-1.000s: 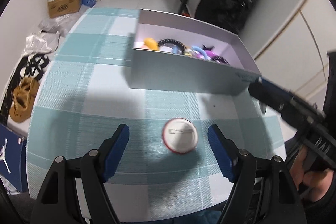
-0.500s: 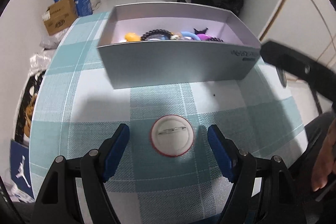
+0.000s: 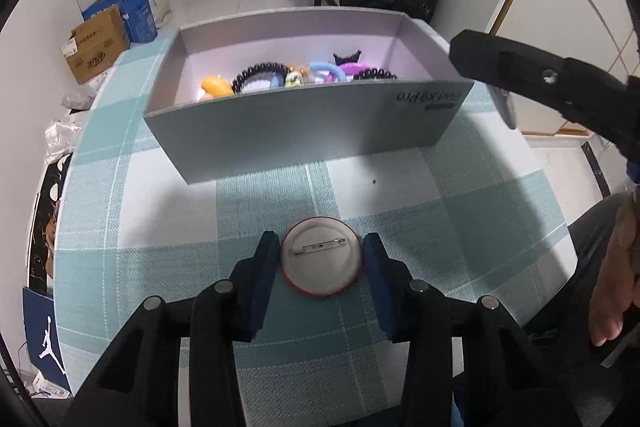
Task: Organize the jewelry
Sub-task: 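Lower the badge into the box with the left gripper and open it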
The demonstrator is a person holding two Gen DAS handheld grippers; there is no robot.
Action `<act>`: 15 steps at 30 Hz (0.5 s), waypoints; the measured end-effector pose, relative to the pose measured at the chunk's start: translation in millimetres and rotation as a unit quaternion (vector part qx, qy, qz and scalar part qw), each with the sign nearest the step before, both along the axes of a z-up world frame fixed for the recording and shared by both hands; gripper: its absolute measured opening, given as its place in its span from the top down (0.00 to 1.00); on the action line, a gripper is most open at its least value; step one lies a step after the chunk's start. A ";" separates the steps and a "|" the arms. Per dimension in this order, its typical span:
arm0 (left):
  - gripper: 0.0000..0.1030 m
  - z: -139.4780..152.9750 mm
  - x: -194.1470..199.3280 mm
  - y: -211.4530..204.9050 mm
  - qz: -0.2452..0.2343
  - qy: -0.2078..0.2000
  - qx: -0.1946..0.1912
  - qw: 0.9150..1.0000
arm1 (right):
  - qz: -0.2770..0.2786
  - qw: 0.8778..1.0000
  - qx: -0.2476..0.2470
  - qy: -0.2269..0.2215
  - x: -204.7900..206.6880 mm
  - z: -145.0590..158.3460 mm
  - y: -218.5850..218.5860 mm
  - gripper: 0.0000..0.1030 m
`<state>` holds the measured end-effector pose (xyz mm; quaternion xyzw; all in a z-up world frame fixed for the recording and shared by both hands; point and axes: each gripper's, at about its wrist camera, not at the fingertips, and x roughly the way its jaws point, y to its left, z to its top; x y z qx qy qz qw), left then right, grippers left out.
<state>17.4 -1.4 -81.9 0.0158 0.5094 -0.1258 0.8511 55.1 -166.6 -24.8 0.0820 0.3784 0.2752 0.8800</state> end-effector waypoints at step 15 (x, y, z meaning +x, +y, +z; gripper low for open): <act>0.63 38.6 24.1 17.6 0.041 -0.068 -0.087 0.993 | 0.003 0.999 0.050 0.008 27.9 4.9 -2.5 0.60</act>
